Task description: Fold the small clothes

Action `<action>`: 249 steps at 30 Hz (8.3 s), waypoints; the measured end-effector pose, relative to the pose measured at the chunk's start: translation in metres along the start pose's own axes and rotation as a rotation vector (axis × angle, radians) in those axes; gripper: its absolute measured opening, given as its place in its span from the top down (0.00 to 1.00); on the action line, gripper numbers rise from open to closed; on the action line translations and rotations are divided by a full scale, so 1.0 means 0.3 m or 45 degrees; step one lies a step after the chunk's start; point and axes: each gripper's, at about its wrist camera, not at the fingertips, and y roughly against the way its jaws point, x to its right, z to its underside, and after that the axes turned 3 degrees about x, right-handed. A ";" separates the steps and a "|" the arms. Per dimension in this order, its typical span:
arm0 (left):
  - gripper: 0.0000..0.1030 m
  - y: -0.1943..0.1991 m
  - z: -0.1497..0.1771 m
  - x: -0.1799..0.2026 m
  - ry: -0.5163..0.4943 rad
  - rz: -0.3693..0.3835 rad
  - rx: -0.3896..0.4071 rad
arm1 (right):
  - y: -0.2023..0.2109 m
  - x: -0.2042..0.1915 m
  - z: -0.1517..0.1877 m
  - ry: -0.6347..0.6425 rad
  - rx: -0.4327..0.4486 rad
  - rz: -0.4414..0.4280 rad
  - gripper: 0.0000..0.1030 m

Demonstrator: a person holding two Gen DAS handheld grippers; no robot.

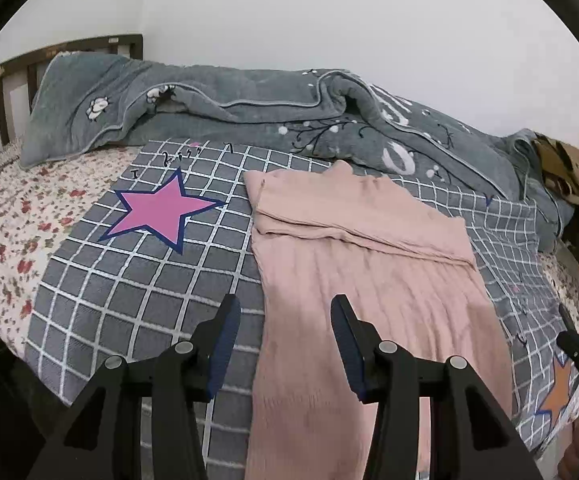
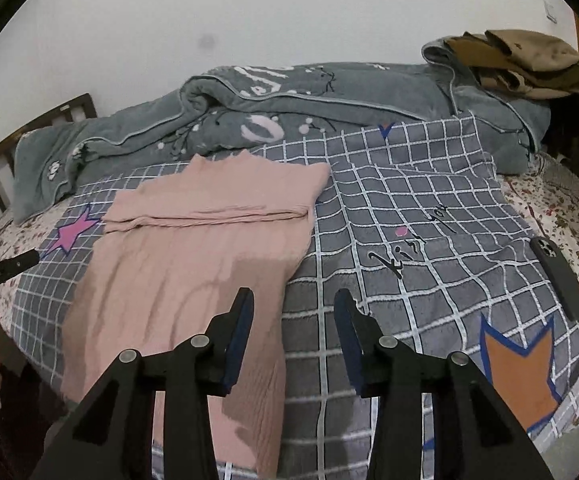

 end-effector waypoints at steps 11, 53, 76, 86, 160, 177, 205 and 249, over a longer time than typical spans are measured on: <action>0.52 0.169 0.071 0.055 -0.062 -0.054 0.024 | 0.149 -0.016 0.069 0.003 0.007 -0.045 0.60; 0.36 0.016 0.257 -0.158 -0.015 0.090 -0.169 | 0.074 -0.021 0.208 0.003 -0.081 -0.105 0.71; 0.48 -0.086 0.429 -0.135 -0.014 0.161 -0.271 | -0.039 -0.060 0.393 -0.046 -0.191 -0.117 0.70; 0.56 -0.088 0.445 -0.100 -0.076 0.118 -0.264 | -0.059 -0.062 0.410 -0.045 -0.183 -0.104 0.70; 0.94 0.044 0.199 -0.282 0.327 0.528 -0.065 | 0.091 0.053 0.212 -0.291 -0.006 -0.445 0.96; 0.94 -0.051 -0.205 -0.098 0.141 0.211 0.184 | -0.022 0.025 -0.210 -0.451 0.162 -0.523 0.96; 0.93 -0.613 -0.458 0.029 0.015 0.048 0.182 | -0.620 0.063 -0.468 -0.505 0.111 -0.469 0.96; 0.50 -1.009 -0.397 -0.040 0.117 0.111 -0.090 | -1.060 -0.027 -0.418 -0.350 -0.040 -0.174 0.68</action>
